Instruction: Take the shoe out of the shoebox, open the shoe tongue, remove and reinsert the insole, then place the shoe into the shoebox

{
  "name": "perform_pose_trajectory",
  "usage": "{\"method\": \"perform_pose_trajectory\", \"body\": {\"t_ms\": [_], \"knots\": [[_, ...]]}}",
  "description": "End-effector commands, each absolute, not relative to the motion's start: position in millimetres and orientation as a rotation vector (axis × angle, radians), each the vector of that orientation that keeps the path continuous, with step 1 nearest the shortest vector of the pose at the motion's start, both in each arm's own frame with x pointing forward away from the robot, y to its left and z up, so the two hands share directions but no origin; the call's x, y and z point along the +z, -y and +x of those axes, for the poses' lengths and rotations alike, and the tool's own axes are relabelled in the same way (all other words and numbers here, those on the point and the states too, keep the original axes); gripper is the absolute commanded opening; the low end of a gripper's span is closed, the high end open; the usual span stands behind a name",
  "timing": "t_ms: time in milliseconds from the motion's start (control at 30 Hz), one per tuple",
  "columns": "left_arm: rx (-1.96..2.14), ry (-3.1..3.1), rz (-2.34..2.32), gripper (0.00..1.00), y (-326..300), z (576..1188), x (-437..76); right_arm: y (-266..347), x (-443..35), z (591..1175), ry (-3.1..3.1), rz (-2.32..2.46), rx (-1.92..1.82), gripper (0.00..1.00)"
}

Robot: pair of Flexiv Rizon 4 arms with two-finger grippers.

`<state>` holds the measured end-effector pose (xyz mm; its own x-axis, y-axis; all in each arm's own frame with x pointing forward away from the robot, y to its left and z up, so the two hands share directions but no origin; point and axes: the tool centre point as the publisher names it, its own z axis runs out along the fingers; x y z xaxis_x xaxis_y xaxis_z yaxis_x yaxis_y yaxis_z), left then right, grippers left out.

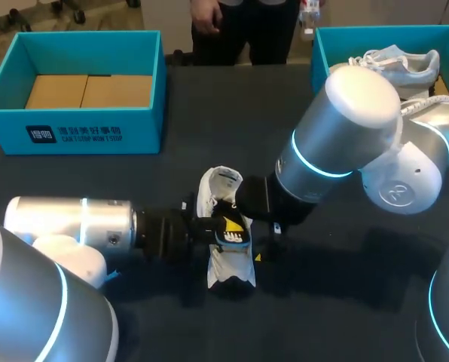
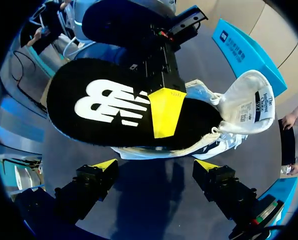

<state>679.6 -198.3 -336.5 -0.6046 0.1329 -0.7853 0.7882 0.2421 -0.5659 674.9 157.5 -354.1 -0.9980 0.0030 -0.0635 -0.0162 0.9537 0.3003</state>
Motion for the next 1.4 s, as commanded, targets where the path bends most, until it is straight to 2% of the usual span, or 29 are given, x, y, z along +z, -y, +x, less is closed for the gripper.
{"method": "perform_pose_trajectory", "body": {"t_ms": [33,100,133,167,300,333,400,700,767,1400], "knots": [[-1.401,-1.920,0.818,0.00,201.5,679.9,-336.5,-157.3,-355.1,673.9,-3.040,-0.010,0.469,1.00],[-1.389,-1.939,0.795,0.00,198.7,675.6,-333.5,-157.3,-355.1,673.9,-3.040,-0.010,0.469,1.00],[-1.390,-1.939,0.794,0.33,197.2,672.9,-331.8,-157.3,-355.1,673.9,-3.040,-0.010,0.469,1.00],[-1.379,-1.943,0.795,0.44,196.0,670.5,-330.7,-157.3,-355.1,673.9,-3.040,-0.010,0.469,1.00],[-1.377,-1.942,0.780,0.38,190.5,664.4,-324.7,-157.3,-355.1,673.9,-3.040,-0.010,0.469,1.00],[-1.374,-1.942,0.780,0.31,189.5,663.5,-323.0,-157.3,-355.1,673.9,-3.040,-0.010,0.469,1.00],[-1.355,-1.946,0.779,0.24,187.8,662.1,-319.0,-157.3,-355.1,673.9,-3.040,-0.010,0.469,1.00],[-1.344,-1.959,0.786,0.15,185.0,662.3,-312.5,-157.3,-355.1,673.9,-3.040,-0.010,0.469,1.00],[-1.339,-1.968,0.799,0.00,186.4,663.6,-316.4,-157.3,-355.1,673.9,-3.040,-0.010,0.469,1.00],[-1.162,-1.888,0.890,0.00,198.0,686.9,-351.9,-157.3,-355.1,673.9,-3.040,-0.010,0.469,1.00]]}}
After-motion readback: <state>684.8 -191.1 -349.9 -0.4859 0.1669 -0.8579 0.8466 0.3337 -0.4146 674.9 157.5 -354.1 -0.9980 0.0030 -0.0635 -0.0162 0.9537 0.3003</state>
